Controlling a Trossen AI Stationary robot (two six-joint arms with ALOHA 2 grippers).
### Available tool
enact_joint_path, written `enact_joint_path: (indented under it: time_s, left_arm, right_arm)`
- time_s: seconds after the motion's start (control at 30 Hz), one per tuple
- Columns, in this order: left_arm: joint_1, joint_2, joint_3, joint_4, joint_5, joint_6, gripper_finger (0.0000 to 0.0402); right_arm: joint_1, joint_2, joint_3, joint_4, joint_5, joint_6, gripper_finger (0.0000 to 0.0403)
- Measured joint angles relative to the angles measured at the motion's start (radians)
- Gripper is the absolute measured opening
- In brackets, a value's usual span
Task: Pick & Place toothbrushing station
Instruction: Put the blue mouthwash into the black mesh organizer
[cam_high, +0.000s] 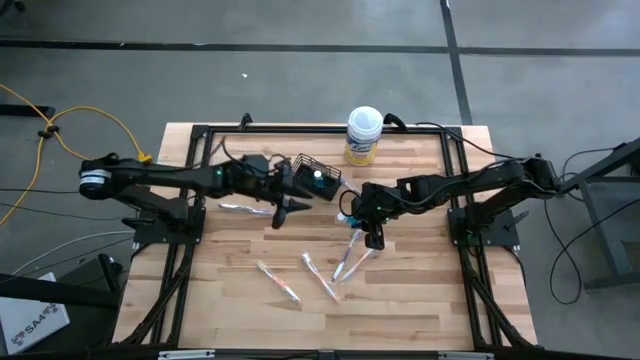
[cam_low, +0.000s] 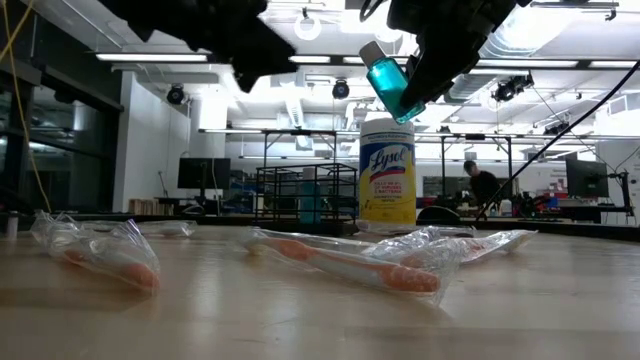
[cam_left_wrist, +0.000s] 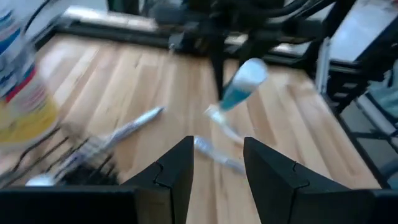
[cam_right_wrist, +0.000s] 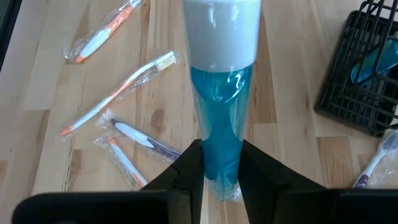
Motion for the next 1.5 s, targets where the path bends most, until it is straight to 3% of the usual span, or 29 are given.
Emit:
enact_joint_path:
  time_s: [0.23,0.7,1.03,1.5]
  left_arm:
    - [-0.080,0.084,0.000,0.168,-0.069,0.033,0.0136]
    - [-0.158,0.112,0.002,0.169,-0.117,-0.040,0.0136]
    - [-0.231,0.174,0.002,0.180,-0.263,-0.133,0.0136]
    - [-0.237,0.213,0.018,0.183,-0.281,-0.155,0.0136]
  right_arm:
    - [0.014,0.000,0.000,0.000,0.001,0.000,0.0074]
    - [0.076,0.012,0.000,0.000,0.037,0.058,0.0074]
    - [0.109,0.074,0.002,0.056,0.067,0.109,0.0074]
    - [0.109,0.116,0.000,0.103,0.087,0.130,0.0074]
